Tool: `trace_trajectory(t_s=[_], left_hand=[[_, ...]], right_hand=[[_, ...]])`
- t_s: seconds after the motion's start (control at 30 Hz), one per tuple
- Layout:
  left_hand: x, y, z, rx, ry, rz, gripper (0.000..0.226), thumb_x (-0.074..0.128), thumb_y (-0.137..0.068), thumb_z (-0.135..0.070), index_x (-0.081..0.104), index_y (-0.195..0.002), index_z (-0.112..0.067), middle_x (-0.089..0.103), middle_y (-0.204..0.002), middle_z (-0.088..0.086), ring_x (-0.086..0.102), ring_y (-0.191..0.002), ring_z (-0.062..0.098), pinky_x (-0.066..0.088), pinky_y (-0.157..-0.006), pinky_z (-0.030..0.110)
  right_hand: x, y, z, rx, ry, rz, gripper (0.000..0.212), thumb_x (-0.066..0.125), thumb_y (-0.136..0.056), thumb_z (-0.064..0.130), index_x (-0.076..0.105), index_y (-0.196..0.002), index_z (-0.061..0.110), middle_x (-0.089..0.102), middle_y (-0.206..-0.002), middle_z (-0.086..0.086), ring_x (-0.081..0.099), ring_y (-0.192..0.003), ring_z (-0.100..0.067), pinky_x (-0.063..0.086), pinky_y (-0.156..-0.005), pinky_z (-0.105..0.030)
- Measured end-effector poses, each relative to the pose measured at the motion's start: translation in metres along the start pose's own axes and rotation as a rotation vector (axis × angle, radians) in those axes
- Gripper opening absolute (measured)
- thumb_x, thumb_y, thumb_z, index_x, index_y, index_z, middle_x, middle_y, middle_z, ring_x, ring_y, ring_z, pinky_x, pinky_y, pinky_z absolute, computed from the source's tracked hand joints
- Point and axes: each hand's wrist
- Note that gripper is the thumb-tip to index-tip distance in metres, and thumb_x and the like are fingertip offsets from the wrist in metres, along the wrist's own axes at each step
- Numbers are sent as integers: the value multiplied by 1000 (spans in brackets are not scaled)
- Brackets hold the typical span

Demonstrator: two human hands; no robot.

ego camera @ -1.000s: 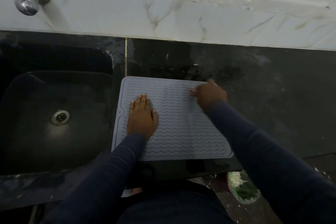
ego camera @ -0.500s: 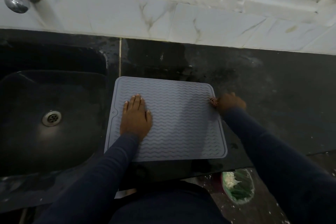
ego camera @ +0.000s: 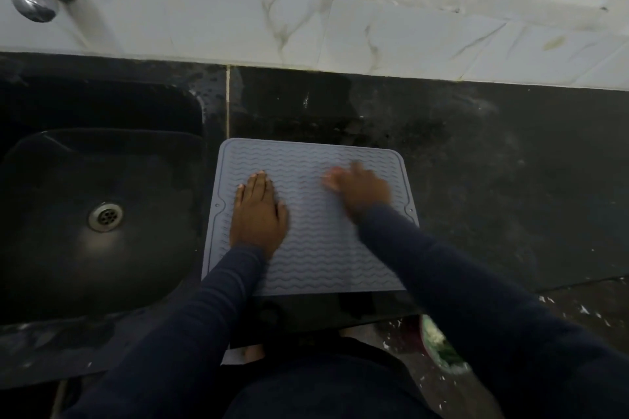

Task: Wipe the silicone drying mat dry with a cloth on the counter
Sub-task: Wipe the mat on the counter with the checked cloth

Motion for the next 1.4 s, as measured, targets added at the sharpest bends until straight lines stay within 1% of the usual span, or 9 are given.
trace_trajectory(t_s=[0.23, 0.4, 0.53, 0.73, 0.83, 0.93, 1.13, 1.27, 1.4], left_hand=[[-1, 1, -2, 18, -51, -13, 63, 23, -95, -36, 26, -150, -6, 24, -157, 13, 18, -146, 24, 2, -120, 39], [-11, -16, -25, 5, -57, -12, 60, 36, -96, -40, 29, -148, -11, 28, -154, 12, 19, -145, 27, -4, -117, 51], [-4, -35, -32, 39, -59, 56, 58, 32, -98, -37, 25, -150, -11, 22, -158, 12, 14, -147, 26, 4, -120, 48], [10, -35, -24, 28, -103, 20, 59, 26, -99, -35, 23, -150, -5, 21, -158, 13, 13, -147, 24, -2, -117, 42], [11, -35, -25, 22, -121, 31, 63, 19, -97, -37, 22, -150, -4, 20, -158, 13, 14, -147, 25, -2, -117, 42], [14, -35, -23, 20, -150, 35, 67, 13, -93, -40, 21, -150, -5, 18, -159, 13, 12, -148, 24, -1, -118, 43], [12, -36, -24, 16, -162, 45, 67, 12, -95, -43, 20, -151, -6, 17, -159, 12, 9, -148, 23, 2, -120, 44], [12, -35, -23, 15, -125, 50, 66, 16, -96, -42, 20, -151, -5, 16, -160, 12, 9, -148, 22, 0, -120, 43], [12, -33, -23, 16, -132, 29, 61, 23, -100, -39, 19, -151, -6, 16, -160, 12, 10, -148, 23, 2, -120, 43]], right_hand=[[-36, -7, -99, 412, 100, 84, 52, 45, -94, 56, 61, -126, 18, 57, -129, -13, 59, -113, -34, 46, -91, -40], [-47, -14, 9, 73, -15, -71, 32, 50, -96, 32, 55, -127, 27, 43, -137, -11, 58, -110, -33, 50, -90, -46], [-10, -14, 69, -90, 35, 21, 36, 47, -98, 33, 52, -133, 27, 42, -138, -9, 54, -115, -31, 48, -93, -45], [-27, -11, -95, 242, 47, 71, 47, 36, -94, 66, 58, -126, 38, 45, -134, -11, 57, -113, -35, 44, -92, -42], [-40, -23, -130, 409, 80, 147, 59, 40, -92, 67, 63, -122, 22, 53, -134, -14, 59, -112, -34, 46, -93, -42], [-50, -33, -102, 348, 24, 39, 47, 44, -93, 54, 65, -116, 18, 61, -121, -13, 64, -102, -33, 51, -89, -41], [-1, -16, 19, -46, -138, 97, 43, 42, -98, 48, 47, -137, 32, 43, -142, -9, 51, -119, -30, 42, -96, -42], [-9, -10, -69, 22, -58, 47, 54, 37, -92, 68, 45, -135, 37, 45, -138, -9, 56, -113, -30, 42, -90, -37], [-35, -19, -146, 410, -15, 137, 39, 50, -95, 48, 64, -120, 22, 59, -114, -14, 64, -99, -34, 51, -86, -39]])
Point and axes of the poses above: each hand's wrist, its own y-axis away from the middle knuckle, its own x-axis out of the palm, z = x × y
